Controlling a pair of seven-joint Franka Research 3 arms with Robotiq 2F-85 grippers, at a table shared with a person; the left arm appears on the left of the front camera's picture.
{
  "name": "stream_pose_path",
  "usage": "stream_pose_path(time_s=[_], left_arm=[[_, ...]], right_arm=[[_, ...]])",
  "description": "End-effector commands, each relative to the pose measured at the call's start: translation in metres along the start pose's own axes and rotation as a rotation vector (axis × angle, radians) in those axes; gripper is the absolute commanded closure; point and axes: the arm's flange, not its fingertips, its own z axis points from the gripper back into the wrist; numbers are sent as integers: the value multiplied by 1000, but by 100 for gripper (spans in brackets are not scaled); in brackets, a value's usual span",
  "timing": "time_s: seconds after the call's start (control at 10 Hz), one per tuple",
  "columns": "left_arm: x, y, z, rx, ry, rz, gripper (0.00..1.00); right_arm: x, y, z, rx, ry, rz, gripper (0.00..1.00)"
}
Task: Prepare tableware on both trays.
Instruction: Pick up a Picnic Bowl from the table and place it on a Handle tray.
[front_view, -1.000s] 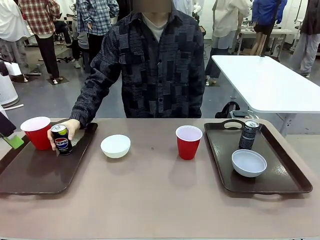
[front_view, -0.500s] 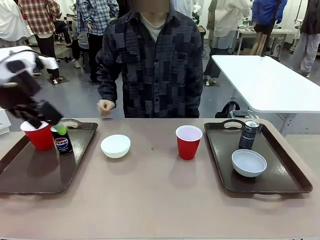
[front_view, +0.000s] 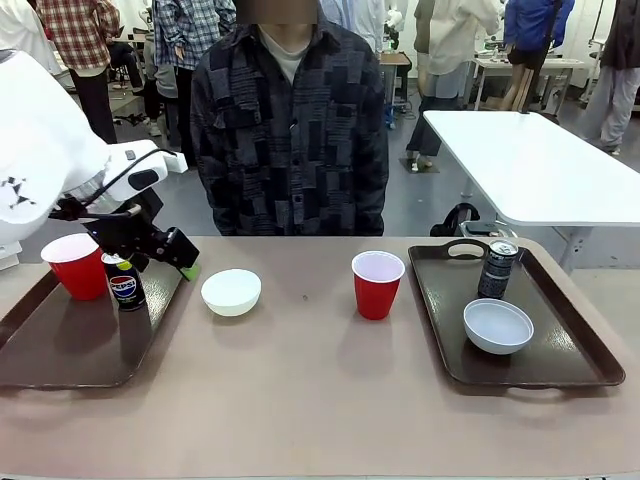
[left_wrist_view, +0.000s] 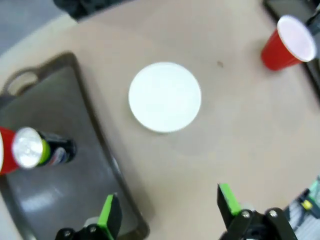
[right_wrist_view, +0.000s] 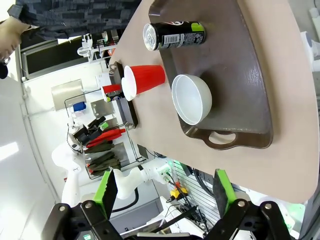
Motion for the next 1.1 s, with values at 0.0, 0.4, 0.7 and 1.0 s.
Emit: stream_pose_path(time_s=[0.0, 0.4, 0.7, 1.0], left_arm=[[3, -4, 1, 13, -34, -14, 0], [2, 0, 5, 0, -12, -9, 0], [22, -5, -43, -18, 15, 2, 0], [49, -13, -73, 34, -16, 5, 0]], right_arm=[[-3, -1, -1, 5, -1, -1, 0], [-3, -1, -1, 5, -1, -1, 0], [-3, -1, -1, 5, -1, -1, 0], [-3, -1, -1, 5, -1, -1, 0]])
